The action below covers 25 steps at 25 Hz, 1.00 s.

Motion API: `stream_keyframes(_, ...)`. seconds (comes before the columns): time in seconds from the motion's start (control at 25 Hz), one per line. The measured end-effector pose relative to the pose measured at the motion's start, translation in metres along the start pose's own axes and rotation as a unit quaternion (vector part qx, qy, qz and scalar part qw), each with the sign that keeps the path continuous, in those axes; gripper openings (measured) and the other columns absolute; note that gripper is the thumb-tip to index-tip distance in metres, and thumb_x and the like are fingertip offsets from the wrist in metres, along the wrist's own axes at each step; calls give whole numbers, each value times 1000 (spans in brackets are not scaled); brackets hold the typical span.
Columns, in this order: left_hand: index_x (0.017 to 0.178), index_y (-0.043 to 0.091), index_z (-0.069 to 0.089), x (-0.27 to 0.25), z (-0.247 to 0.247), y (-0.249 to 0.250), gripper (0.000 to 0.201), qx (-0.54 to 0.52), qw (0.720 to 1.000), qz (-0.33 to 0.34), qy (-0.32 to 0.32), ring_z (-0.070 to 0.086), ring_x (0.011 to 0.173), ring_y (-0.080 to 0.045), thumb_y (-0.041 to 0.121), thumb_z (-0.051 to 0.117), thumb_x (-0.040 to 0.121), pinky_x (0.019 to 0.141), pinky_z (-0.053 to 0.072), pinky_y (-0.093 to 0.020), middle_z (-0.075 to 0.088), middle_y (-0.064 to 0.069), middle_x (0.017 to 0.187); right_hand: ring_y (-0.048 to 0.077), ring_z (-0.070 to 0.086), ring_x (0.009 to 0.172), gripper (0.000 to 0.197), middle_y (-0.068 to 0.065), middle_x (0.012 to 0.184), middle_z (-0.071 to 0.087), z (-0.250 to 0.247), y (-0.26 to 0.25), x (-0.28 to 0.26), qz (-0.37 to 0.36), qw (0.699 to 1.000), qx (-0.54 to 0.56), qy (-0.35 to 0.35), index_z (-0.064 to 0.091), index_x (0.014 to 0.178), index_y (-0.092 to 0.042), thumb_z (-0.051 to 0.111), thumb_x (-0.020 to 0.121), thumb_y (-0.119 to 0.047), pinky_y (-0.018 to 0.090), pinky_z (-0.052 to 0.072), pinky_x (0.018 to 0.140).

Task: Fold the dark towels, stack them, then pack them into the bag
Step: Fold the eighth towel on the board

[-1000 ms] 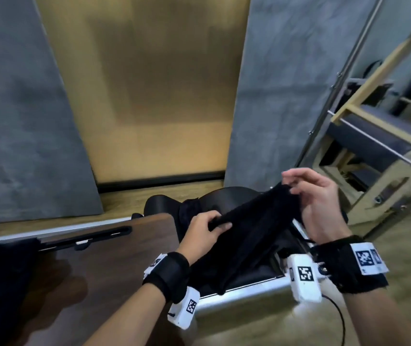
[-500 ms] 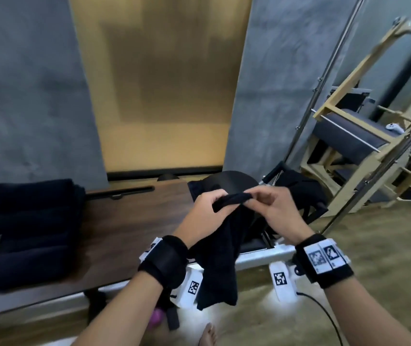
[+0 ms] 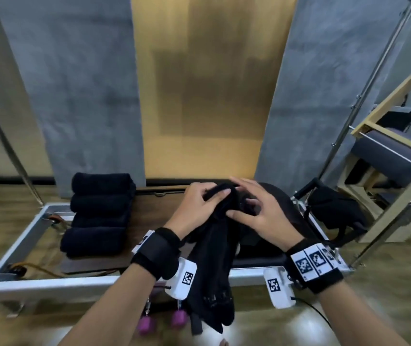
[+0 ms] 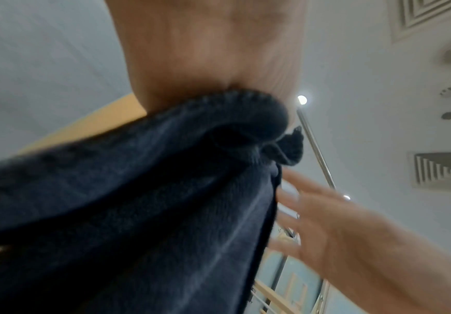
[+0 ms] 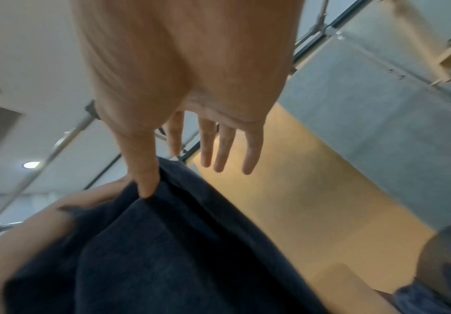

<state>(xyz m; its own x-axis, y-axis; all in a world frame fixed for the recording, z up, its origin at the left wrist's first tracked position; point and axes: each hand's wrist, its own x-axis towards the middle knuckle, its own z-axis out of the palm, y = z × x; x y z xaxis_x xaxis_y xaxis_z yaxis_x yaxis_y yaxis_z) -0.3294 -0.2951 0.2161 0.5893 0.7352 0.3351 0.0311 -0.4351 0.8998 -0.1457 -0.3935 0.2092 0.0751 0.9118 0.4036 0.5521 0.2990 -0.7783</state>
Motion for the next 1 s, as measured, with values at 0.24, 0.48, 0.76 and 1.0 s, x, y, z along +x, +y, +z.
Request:
stream_keyframes(0.24,119,22,68,-17,-24,3,36,-82,991,-85,-60,71,102,-2,46,77,94,82,51,-15,77,6,110,21,75,95,15,1,98,79,24,-14,36,-24,994,74,75,76,104,-17,78,91,-12,46,61,85)
stream_keyframes(0.48,108,18,65,-20,-54,-25,12,-4,1000,-5,11,67,112,-10,25,72,101,99,52,-33,70,2,106,21,73,89,9,3,93,75,40,-17,46,17,995,68,74,64,99,-18,73,97,-19,38,56,76)
stream_keyframes(0.76,88,36,66,-29,-66,-27,33,-32,999,-26,0,62,83,2,45,45,112,75,49,-20,66,20,86,26,73,93,18,13,97,77,56,-38,58,-3,991,137,13,73,101,-7,83,89,-16,42,56,87)
stream_keyframes(1.0,104,37,54,-54,-77,-51,35,133,988,-71,-36,70,102,-2,57,78,88,94,59,-45,74,18,108,19,69,80,9,7,83,75,43,-30,75,42,960,237,145,67,98,0,72,96,-7,30,56,76)
